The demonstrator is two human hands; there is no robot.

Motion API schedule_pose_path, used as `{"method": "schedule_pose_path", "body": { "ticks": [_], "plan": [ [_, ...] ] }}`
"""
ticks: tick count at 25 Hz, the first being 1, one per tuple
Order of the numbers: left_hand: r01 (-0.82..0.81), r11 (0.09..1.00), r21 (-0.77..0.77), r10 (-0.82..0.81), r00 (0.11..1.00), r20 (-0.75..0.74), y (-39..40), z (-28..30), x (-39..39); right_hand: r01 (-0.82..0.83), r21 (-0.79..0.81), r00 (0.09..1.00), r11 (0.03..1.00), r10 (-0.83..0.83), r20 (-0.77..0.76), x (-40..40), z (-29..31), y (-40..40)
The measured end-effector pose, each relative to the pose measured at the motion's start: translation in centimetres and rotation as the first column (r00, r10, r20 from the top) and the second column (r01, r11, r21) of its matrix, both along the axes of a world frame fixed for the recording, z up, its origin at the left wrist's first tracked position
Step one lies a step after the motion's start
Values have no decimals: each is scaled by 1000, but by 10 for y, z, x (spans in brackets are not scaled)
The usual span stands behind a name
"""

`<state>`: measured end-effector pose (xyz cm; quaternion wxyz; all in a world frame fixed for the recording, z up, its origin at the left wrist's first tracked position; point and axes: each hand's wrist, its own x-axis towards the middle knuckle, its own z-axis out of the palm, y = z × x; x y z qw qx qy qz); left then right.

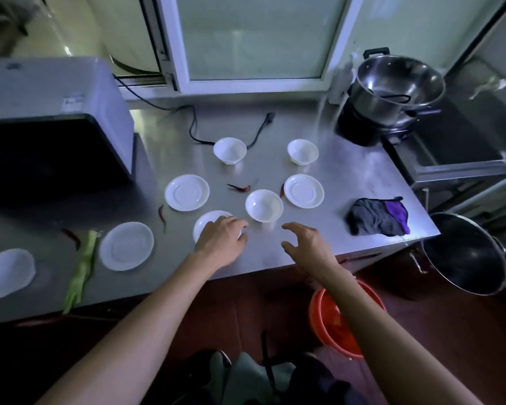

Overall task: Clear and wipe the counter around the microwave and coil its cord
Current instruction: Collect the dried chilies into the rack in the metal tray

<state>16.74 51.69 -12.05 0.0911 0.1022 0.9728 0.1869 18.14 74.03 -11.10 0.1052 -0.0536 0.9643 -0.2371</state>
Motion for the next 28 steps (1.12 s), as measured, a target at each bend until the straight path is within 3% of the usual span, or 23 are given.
{"method": "schedule_pose_path", "body": {
  "ticks": [6,11,28],
  "plan": [
    [-142,990,5,142,990,17,-65,-4,21,-154,89,988,984,152,30,-8,-8,-59],
    [-160,987,-1,160,987,34,-77,-13,17,-198,133,980,971,196,32,-31,-22,-74],
    [-87,992,-93,100,984,145,-26,-31,-119,-270,201,962,942,255,101,-148,-69,-34]
  ]
}}
